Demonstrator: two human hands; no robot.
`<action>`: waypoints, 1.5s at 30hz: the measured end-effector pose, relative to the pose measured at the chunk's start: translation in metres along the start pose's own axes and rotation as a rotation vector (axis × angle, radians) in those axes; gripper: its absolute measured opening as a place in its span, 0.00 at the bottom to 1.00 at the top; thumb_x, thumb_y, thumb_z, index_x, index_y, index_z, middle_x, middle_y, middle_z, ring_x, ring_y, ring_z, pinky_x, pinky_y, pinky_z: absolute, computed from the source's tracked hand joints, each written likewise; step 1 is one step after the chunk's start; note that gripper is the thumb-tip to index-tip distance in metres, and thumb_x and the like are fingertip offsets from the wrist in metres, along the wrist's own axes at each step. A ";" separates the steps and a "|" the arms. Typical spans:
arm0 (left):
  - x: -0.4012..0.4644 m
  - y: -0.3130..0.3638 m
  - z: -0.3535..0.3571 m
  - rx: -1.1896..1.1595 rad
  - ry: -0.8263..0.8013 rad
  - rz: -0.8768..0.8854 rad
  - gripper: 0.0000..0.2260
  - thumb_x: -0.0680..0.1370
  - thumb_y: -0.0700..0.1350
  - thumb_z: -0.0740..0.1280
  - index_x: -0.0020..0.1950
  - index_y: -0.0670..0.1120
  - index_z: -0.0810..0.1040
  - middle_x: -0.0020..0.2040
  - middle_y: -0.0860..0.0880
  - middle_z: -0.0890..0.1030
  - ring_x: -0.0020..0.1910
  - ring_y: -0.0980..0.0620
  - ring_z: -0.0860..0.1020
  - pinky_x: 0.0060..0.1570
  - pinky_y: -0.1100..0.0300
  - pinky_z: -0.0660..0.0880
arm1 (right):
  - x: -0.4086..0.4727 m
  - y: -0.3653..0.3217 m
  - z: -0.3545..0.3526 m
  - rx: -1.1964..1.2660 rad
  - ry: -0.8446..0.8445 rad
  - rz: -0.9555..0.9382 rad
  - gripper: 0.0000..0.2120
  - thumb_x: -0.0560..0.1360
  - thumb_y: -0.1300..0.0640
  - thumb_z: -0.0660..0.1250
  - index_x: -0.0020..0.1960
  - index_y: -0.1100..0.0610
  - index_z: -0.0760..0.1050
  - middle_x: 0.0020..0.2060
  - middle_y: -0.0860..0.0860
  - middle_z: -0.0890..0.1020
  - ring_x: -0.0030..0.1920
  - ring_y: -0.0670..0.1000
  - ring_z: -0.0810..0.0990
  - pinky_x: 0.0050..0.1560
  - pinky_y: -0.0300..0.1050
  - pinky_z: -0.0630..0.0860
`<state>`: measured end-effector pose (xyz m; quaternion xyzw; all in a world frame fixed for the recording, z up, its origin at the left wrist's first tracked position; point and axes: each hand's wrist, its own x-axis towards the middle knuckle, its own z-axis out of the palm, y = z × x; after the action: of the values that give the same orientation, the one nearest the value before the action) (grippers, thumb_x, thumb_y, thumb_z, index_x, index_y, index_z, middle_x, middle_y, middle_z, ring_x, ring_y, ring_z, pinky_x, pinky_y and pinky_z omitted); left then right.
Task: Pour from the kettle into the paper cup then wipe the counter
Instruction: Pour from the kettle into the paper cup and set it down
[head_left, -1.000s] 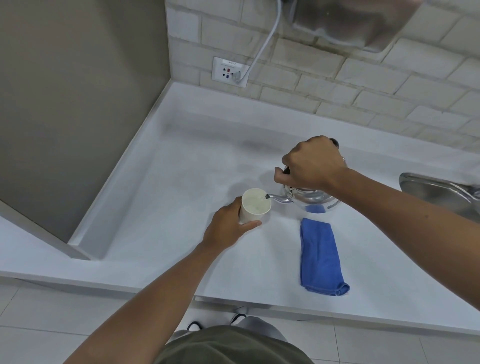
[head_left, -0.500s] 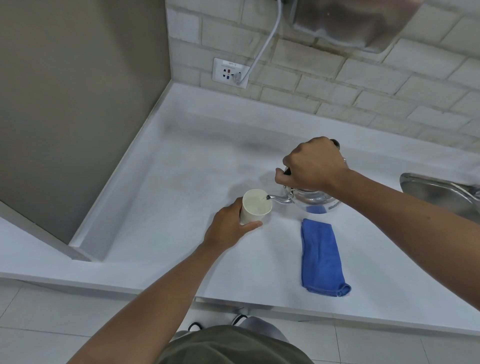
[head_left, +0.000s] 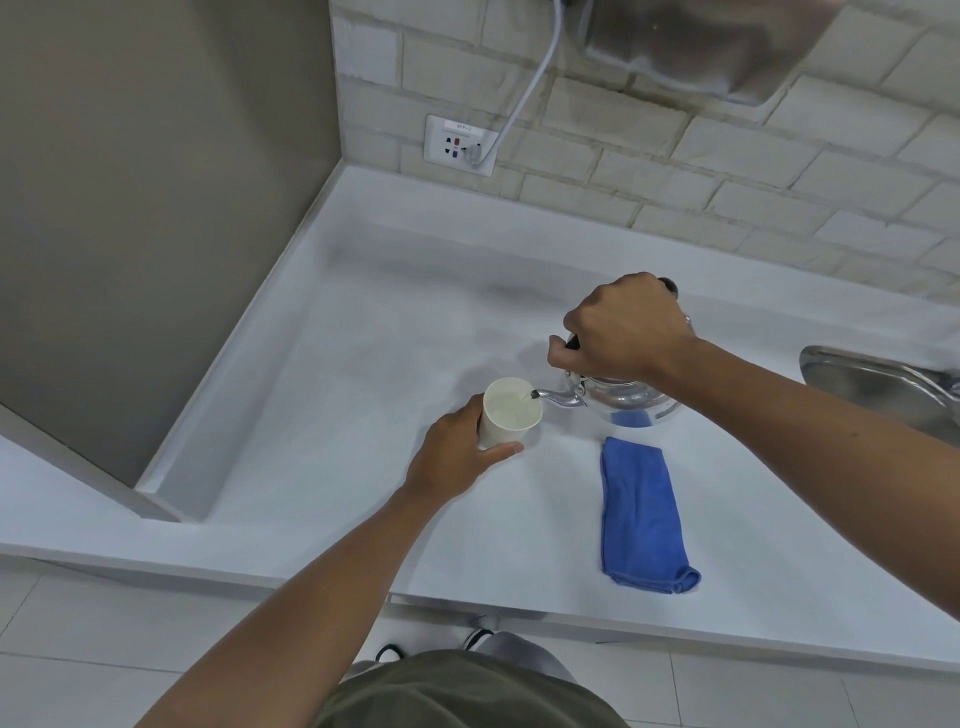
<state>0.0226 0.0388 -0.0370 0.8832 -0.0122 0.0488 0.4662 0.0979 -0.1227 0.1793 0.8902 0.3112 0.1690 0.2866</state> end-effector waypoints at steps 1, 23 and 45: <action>0.000 0.000 0.000 0.001 0.000 -0.001 0.30 0.70 0.64 0.75 0.66 0.54 0.71 0.49 0.60 0.79 0.46 0.56 0.77 0.45 0.60 0.74 | 0.000 0.000 0.000 0.001 0.001 0.001 0.22 0.69 0.45 0.57 0.23 0.58 0.62 0.18 0.49 0.64 0.20 0.49 0.51 0.31 0.33 0.52; 0.000 0.002 -0.001 0.019 -0.001 -0.016 0.30 0.69 0.65 0.75 0.66 0.55 0.71 0.46 0.61 0.78 0.44 0.56 0.76 0.42 0.62 0.71 | 0.001 0.000 -0.001 0.002 -0.008 -0.025 0.22 0.70 0.45 0.57 0.24 0.58 0.63 0.18 0.49 0.64 0.20 0.49 0.53 0.30 0.35 0.50; -0.001 0.003 -0.001 0.004 -0.015 -0.023 0.29 0.70 0.64 0.75 0.66 0.55 0.71 0.48 0.61 0.79 0.46 0.56 0.77 0.44 0.62 0.72 | 0.001 0.000 -0.001 -0.003 -0.010 -0.013 0.22 0.69 0.45 0.58 0.23 0.58 0.62 0.17 0.49 0.63 0.20 0.49 0.51 0.31 0.34 0.51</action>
<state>0.0215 0.0385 -0.0342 0.8845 -0.0054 0.0369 0.4651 0.0981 -0.1220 0.1798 0.8886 0.3152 0.1630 0.2905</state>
